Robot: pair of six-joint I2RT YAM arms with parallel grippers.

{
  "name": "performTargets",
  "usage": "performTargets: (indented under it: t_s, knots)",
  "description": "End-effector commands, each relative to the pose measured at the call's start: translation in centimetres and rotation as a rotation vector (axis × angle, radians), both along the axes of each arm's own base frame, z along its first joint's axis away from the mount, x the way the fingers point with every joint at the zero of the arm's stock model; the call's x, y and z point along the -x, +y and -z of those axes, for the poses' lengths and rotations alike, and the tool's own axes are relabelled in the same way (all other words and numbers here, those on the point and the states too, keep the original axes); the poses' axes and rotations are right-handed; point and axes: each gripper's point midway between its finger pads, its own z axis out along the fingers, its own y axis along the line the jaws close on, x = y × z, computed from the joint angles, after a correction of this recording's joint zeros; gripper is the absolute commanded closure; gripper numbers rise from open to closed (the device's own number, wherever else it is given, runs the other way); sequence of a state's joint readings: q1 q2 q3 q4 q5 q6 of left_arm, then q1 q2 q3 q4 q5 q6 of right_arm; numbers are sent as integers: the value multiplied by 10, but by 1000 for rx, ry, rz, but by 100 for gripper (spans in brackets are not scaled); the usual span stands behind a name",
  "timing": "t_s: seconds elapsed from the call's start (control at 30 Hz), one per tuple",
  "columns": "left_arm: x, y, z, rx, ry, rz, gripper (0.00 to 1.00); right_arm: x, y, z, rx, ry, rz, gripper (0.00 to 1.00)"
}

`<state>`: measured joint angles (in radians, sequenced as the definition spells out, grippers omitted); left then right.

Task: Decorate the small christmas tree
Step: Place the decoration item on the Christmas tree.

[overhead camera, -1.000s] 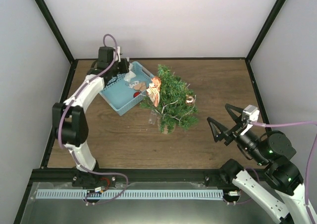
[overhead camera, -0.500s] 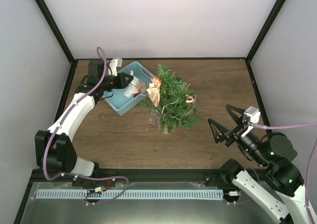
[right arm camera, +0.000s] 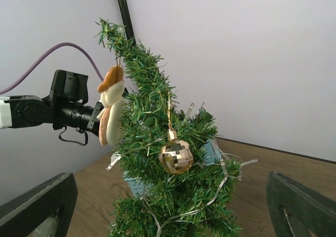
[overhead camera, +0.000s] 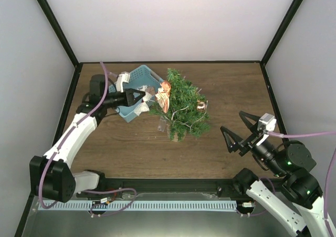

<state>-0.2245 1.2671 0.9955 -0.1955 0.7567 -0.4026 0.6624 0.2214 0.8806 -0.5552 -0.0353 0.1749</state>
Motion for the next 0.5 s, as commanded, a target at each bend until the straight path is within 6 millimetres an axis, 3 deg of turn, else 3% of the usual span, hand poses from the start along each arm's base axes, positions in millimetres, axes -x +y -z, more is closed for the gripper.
performTargets:
  t_s: [0.0,0.1,0.37,0.47]
  knots:
    - [27,-1,0,-8,-44,68,91,5,3,-2,4,-14,-31,0]
    - [47,0,-9,-5,-101,104,90,9,10,-4,11,-26,-75,0]
    - [115,-12,-60,25,-374,274,90,25,36,-25,11,-47,-255,0]
    - [144,-21,-76,75,-460,357,90,27,53,-33,11,-20,-349,15]
